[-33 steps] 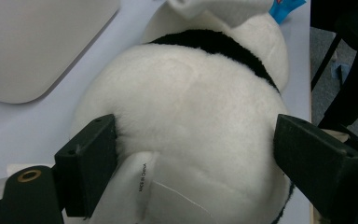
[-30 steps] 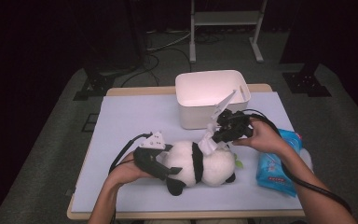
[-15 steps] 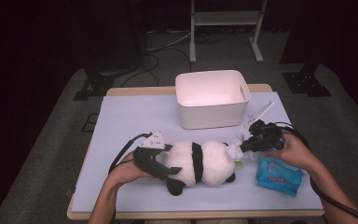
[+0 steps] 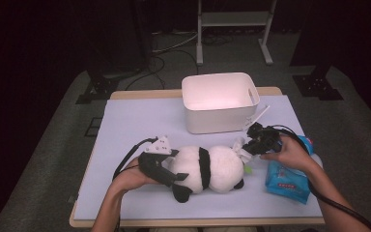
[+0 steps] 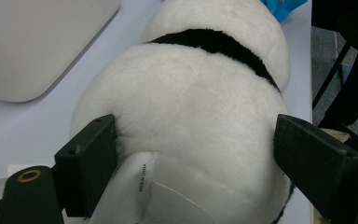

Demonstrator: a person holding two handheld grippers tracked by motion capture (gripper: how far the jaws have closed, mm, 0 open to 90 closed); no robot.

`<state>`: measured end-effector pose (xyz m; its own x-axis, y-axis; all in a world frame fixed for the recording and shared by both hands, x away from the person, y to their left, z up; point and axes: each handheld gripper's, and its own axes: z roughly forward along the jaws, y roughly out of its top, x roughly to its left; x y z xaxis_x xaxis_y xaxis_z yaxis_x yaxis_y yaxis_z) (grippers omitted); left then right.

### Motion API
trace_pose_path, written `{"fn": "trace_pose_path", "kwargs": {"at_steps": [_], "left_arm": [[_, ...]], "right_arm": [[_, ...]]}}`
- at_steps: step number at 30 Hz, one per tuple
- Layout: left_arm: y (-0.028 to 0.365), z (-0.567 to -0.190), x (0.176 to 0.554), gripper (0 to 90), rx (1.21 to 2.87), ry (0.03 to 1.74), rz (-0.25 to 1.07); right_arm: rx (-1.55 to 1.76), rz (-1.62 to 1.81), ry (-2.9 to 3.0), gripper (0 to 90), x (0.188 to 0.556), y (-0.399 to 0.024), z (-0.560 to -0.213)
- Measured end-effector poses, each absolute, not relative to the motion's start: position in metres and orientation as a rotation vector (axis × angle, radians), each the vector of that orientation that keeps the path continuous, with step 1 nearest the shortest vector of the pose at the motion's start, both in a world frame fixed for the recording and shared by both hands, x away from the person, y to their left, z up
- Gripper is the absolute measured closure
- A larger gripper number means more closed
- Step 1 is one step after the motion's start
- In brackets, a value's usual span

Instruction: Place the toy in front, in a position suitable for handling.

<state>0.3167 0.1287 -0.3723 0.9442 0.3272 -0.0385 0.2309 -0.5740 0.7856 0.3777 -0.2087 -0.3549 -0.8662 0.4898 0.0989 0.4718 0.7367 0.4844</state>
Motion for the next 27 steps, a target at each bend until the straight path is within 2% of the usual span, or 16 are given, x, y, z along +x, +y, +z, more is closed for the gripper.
{"fn": "trace_pose_path", "kwargs": {"at_steps": [8,16,27], "left_arm": [[0.128,-0.372,0.316,15.1,2.211,0.387,0.145],[0.127,-0.372,0.316,14.8,2.212,0.382,0.148],[0.127,-0.367,0.313,14.8,2.199,0.36,0.124]], "right_arm": [[0.716,0.831,2.89,84.0,0.384,-0.183,-0.336],[0.608,0.837,2.921,84.0,0.385,-0.15,-0.331],[0.501,0.852,2.939,84.0,0.365,-0.134,-0.329]]}}
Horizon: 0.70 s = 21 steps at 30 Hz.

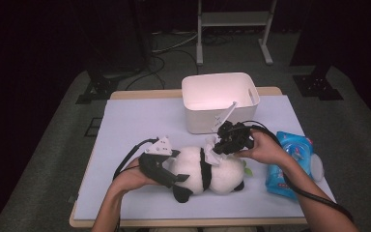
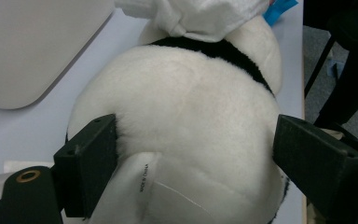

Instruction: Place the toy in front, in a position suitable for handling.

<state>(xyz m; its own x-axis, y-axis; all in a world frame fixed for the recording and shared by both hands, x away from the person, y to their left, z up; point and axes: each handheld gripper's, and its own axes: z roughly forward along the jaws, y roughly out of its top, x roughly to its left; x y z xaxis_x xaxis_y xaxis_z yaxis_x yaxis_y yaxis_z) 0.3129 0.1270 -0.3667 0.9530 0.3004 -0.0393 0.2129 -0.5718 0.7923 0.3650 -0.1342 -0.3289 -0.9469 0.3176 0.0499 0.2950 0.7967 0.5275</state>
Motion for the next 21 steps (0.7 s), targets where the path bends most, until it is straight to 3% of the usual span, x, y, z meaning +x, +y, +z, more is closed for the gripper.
{"fn": "trace_pose_path", "kwargs": {"at_steps": [9,21], "left_arm": [[0.126,-0.357,0.313,10.1,2.199,0.388,0.111],[0.107,-0.358,0.322,1.9,2.25,0.468,-0.019]], "right_arm": [[0.492,0.935,2.902,84.0,0.348,-0.15,-0.333],[0.484,1.027,2.882,84.2,0.328,-0.168,-0.34]]}}
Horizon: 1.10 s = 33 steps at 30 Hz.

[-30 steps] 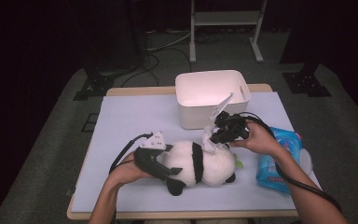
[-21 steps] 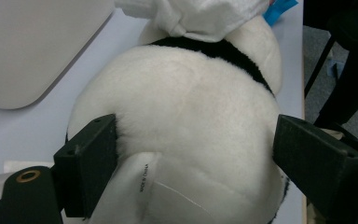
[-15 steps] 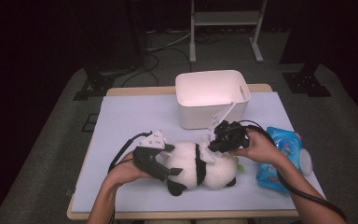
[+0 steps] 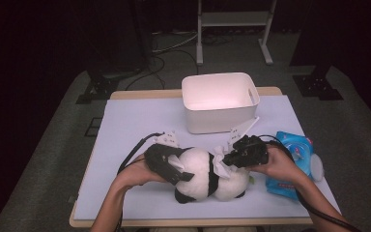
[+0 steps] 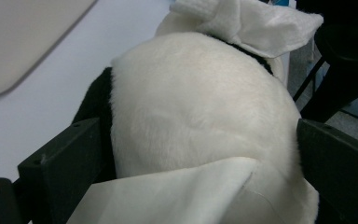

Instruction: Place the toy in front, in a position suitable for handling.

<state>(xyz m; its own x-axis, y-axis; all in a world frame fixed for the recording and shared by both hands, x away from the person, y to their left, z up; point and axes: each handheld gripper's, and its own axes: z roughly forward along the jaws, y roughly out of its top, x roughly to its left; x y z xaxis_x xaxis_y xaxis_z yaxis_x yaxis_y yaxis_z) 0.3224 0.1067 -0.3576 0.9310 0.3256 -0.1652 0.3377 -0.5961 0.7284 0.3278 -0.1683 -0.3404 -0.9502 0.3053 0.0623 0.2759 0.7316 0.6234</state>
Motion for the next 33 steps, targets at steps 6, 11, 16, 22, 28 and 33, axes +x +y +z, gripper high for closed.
{"fn": "trace_pose_path", "kwargs": {"at_steps": [6,11,16,22,28,33], "left_arm": [[0.099,-0.356,0.325,2.3,2.305,0.441,-0.029],[0.089,-0.353,0.331,10.8,2.32,0.425,-0.019],[0.076,-0.342,0.335,15.5,2.346,0.367,0.009],[0.058,-0.329,0.343,14.2,2.384,0.339,0.022],[0.054,-0.329,0.338,14.1,2.42,0.307,0.054],[0.06,-0.333,0.326,16.5,2.4,0.282,0.117]], "right_arm": [[0.474,1.043,2.87,84.4,0.321,-0.172,-0.343],[0.49,1.042,2.862,84.6,0.319,-0.176,-0.346],[0.528,1.084,2.846,84.6,0.318,-0.188,-0.35],[0.56,1.119,2.812,84.9,0.312,-0.201,-0.352],[0.54,1.14,2.808,84.9,0.306,-0.202,-0.354],[0.513,1.117,2.814,84.6,0.304,-0.196,-0.349]]}}
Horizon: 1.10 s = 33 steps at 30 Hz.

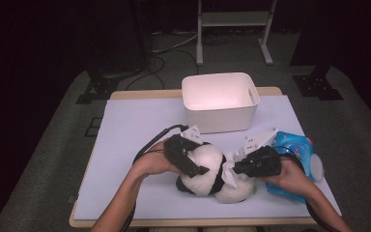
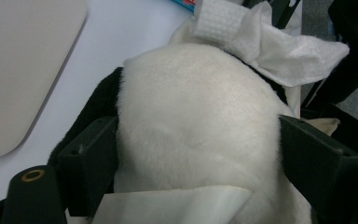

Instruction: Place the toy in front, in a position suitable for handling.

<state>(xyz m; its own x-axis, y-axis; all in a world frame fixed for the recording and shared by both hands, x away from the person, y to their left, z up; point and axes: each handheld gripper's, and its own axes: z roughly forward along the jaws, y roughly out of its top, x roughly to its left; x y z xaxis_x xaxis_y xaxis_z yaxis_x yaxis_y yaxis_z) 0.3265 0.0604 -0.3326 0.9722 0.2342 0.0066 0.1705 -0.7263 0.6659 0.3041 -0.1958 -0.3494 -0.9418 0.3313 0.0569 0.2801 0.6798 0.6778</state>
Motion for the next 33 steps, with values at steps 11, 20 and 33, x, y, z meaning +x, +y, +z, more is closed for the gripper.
{"fn": "trace_pose_path", "kwargs": {"at_steps": [11,20,33], "left_arm": [[0.077,-0.344,0.313,18.1,2.323,0.293,0.15],[0.077,-0.344,0.31,17.9,2.33,0.294,0.164],[0.079,-0.345,0.31,17.8,2.326,0.296,0.157]], "right_arm": [[0.46,1.052,2.845,84.0,0.308,-0.181,-0.338],[0.552,1.101,2.815,84.0,0.307,-0.209,-0.341],[0.713,1.094,2.795,83.9,0.305,-0.25,-0.361]]}}
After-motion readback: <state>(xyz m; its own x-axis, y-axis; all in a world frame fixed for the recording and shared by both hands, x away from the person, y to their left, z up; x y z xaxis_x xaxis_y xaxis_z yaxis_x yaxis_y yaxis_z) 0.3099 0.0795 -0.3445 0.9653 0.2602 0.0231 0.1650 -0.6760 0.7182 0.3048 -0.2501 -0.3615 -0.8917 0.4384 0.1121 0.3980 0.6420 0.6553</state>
